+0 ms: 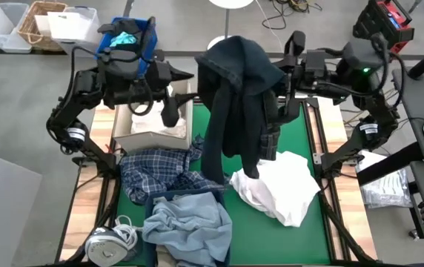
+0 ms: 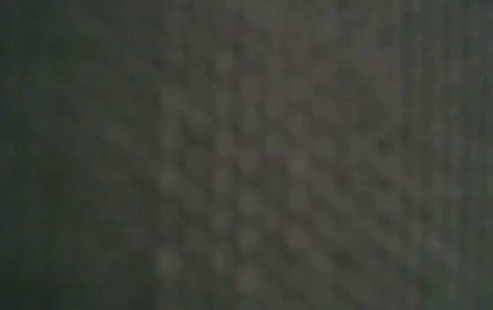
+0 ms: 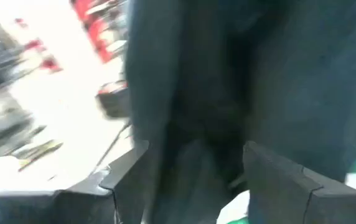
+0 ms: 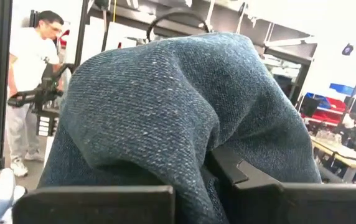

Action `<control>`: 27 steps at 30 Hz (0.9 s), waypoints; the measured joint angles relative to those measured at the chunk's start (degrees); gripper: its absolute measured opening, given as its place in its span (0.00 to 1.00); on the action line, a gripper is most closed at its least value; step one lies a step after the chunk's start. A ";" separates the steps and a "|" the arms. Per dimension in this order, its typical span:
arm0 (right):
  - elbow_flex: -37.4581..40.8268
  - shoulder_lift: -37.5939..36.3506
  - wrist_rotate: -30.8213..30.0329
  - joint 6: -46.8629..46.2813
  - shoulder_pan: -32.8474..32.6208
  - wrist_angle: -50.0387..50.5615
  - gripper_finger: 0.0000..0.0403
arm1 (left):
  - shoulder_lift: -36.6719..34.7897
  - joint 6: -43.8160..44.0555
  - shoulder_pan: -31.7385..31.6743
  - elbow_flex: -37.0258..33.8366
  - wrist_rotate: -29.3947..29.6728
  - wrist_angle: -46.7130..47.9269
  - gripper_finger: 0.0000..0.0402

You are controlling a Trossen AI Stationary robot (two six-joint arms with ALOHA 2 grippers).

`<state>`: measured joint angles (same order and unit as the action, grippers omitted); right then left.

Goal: Sort clothes
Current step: Put the blue pants into the blue laundry organizer

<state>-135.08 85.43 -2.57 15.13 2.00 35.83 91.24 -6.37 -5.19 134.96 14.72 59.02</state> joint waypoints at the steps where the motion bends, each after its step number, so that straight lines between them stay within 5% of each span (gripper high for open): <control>1: -0.02 0.00 0.00 0.07 0.00 -0.16 0.06 | 0.00 -0.07 0.00 0.00 2.59 0.71 0.57; 4: -0.02 0.11 0.00 0.08 0.00 0.30 0.06 | -0.04 -1.24 -0.62 0.00 5.16 0.52 0.57; 9: 0.04 0.24 -0.02 0.09 0.00 0.75 0.06 | 0.36 -3.74 -3.27 -0.12 -7.31 -3.73 0.62; 14: 0.04 0.18 -0.02 0.33 0.00 0.76 0.06 | 1.95 -5.04 -6.44 -0.15 -8.75 -5.12 0.67; 20: 0.04 0.22 0.02 0.33 0.00 0.78 0.06 | 3.73 -2.84 -6.75 -0.17 -32.93 -9.20 0.69; 27: 0.06 0.22 -0.12 -0.06 0.00 1.28 0.06 | 5.92 0.94 -4.01 -0.17 -33.18 -13.82 0.69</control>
<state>-135.02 85.65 -2.69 15.07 2.00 37.11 97.16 -5.43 -9.20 134.78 -18.47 45.19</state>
